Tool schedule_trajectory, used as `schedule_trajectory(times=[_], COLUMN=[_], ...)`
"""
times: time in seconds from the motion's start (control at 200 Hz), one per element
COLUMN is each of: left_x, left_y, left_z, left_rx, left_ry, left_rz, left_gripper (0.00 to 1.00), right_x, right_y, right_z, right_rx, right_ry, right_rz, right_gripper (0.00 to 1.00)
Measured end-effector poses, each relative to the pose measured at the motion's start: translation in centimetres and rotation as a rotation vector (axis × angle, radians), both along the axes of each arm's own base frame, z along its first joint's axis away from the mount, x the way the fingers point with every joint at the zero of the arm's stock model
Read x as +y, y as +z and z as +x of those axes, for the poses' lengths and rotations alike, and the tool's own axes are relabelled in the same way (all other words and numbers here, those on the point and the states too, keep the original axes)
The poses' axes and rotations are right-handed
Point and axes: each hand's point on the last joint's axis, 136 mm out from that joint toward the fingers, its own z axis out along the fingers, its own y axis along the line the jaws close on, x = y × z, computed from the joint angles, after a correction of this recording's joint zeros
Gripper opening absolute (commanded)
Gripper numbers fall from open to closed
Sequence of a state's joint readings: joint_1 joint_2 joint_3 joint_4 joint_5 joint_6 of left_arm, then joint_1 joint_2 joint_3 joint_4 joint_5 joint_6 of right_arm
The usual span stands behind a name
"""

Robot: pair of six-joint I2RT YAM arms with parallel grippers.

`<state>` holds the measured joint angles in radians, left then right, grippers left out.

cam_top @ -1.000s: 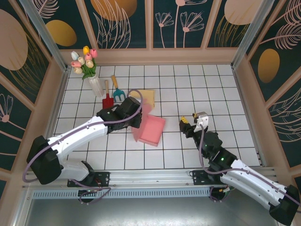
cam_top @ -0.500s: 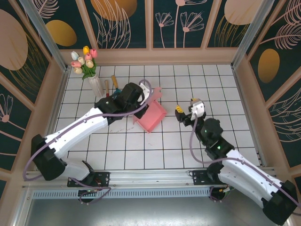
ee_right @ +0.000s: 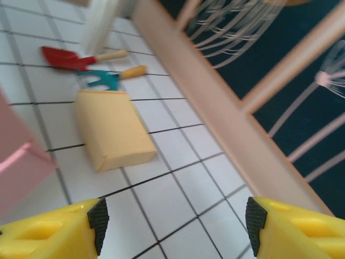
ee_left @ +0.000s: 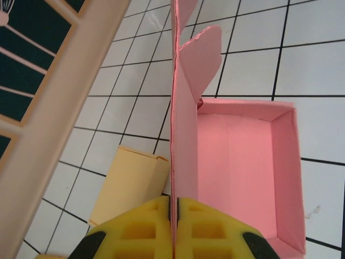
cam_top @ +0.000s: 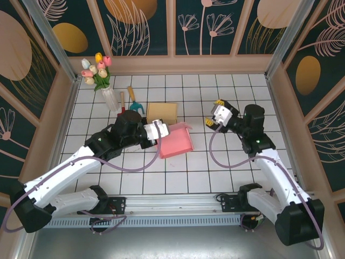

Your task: Fold the paper box

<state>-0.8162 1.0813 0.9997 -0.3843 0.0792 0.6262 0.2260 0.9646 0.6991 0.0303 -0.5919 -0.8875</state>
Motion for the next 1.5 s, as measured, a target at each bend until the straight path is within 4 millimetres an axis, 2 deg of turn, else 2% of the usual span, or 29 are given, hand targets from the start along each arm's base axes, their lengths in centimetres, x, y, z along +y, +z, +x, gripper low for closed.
schedule_trajectory(times=[0.11,0.37,0.706,1.031,1.296,1.351,1.501], left_x=[-0.2,-0.2,-1.0,-1.5,-1.9,-1.9,-1.8], left_y=[-0.6,-2.8,-2.8,-3.4,-3.7,-3.9,-4.0], left_z=[0.2,0.0,-1.5,-2.1,-2.6,-2.7,-2.6], left_rx=[-0.013,-0.011,-0.023,-0.031,-0.038,-0.039,-0.043], left_ry=[-0.021,-0.041,-0.090,-0.105,-0.115,-0.114,-0.109], left_rz=[0.033,0.061,0.058,0.083,0.101,0.107,0.113], left_gripper=[0.00,0.00,0.00,0.00,0.00,0.00,0.00], right_x=[1.0,3.7,7.7,8.7,9.3,9.3,9.2], right_y=[-1.1,-2.7,-4.7,-5.8,-6.8,-7.1,-7.4], right_z=[-1.4,-3.2,-5.6,-6.4,-7.3,-7.5,-7.7], right_rx=[0.009,0.002,0.022,0.058,0.094,0.104,0.117], right_ry=[0.105,0.227,0.358,0.411,0.469,0.476,0.484], right_rz=[-0.039,-0.089,-0.135,-0.141,-0.150,-0.153,-0.162], right_gripper=[0.59,0.54,0.51,0.45,0.17,0.16,0.02])
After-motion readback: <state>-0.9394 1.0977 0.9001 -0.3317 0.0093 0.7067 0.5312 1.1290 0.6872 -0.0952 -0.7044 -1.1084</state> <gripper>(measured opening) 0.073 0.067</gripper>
